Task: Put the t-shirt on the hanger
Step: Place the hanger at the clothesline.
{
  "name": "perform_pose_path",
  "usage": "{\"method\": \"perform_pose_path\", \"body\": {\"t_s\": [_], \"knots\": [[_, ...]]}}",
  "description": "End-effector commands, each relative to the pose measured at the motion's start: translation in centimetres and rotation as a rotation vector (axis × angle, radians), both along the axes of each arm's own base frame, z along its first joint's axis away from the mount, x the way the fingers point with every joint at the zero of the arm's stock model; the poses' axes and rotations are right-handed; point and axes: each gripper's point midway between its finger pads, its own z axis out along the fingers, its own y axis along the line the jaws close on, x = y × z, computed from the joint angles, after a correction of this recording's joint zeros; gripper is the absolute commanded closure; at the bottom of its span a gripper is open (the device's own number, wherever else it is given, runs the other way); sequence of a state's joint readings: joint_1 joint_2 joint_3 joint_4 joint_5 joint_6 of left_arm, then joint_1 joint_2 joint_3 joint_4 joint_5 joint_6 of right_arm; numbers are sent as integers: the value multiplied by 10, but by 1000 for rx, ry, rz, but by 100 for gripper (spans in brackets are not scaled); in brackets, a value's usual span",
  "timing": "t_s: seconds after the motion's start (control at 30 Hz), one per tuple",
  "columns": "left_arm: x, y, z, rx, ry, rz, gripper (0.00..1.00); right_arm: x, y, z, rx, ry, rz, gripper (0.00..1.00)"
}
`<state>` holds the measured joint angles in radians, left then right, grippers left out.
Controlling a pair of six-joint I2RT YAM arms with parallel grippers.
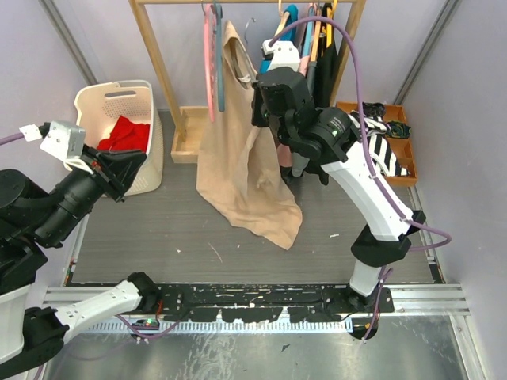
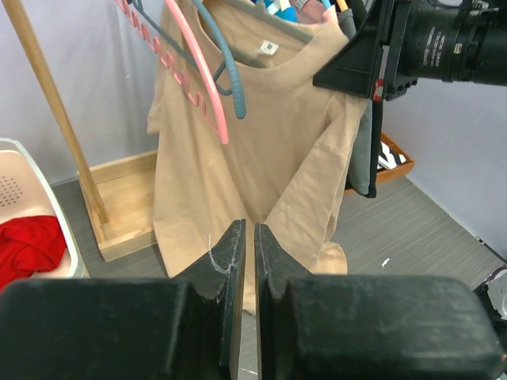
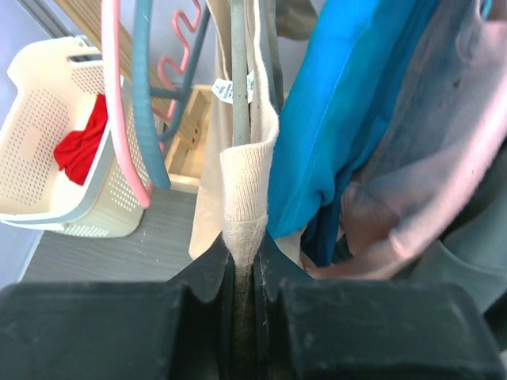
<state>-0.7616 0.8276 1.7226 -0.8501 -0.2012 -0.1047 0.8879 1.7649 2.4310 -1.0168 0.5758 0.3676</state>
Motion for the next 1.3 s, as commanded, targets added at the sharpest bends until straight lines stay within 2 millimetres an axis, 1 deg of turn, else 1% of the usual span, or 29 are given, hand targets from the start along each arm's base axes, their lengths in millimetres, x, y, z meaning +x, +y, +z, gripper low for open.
{"method": "perform_pose_path", "body": {"t_s": [0.0, 0.13, 0.33, 0.4, 0.47, 0.5, 0.57, 0.67, 0.77, 0.97, 1.07, 1.13, 1.17, 1.23, 1.27], "knots": [[-3, 11, 4, 14, -14, 29, 85, 14, 4, 87, 181, -267, -6, 99], [-4, 14, 3, 19, -13, 39, 85, 22, 7, 93, 211, -298, -10, 99], [-3, 13, 2, 29, -7, 37, 85, 38, 12, 99, 263, -326, -35, 99], [-3, 14, 3, 33, -7, 39, 85, 41, 12, 97, 271, -321, -41, 99], [-4, 15, 2, 36, -7, 43, 86, 41, 9, 91, 264, -301, -58, 99], [-3, 16, 2, 37, -8, 45, 86, 39, 5, 87, 262, -290, -72, 99], [-3, 16, 2, 36, -11, 46, 86, 37, -1, 74, 253, -252, -97, 99], [-1, 12, 0, 37, -8, 39, 86, 28, -21, 63, 242, -224, -148, 99], [0, 8, -2, 40, -3, 29, 86, 16, -44, 58, 235, -205, -202, 99], [3, 1, -3, 34, 0, 9, 86, -14, -96, 57, 215, -191, -306, 99], [4, -3, -4, 31, 3, -2, 86, -23, -116, 56, 189, -197, -350, 99], [5, -6, -4, 31, 6, -9, 86, -27, -122, 57, 187, -201, -358, 99], [5, -7, -4, 29, 5, -11, 86, -27, -122, 57, 186, -201, -352, 99], [5, -9, -4, 30, 10, -18, 86, -26, -116, 58, 189, -200, -325, 99], [5, -9, -5, 31, 11, -19, 86, -25, -109, 58, 194, -198, -294, 99]]}}
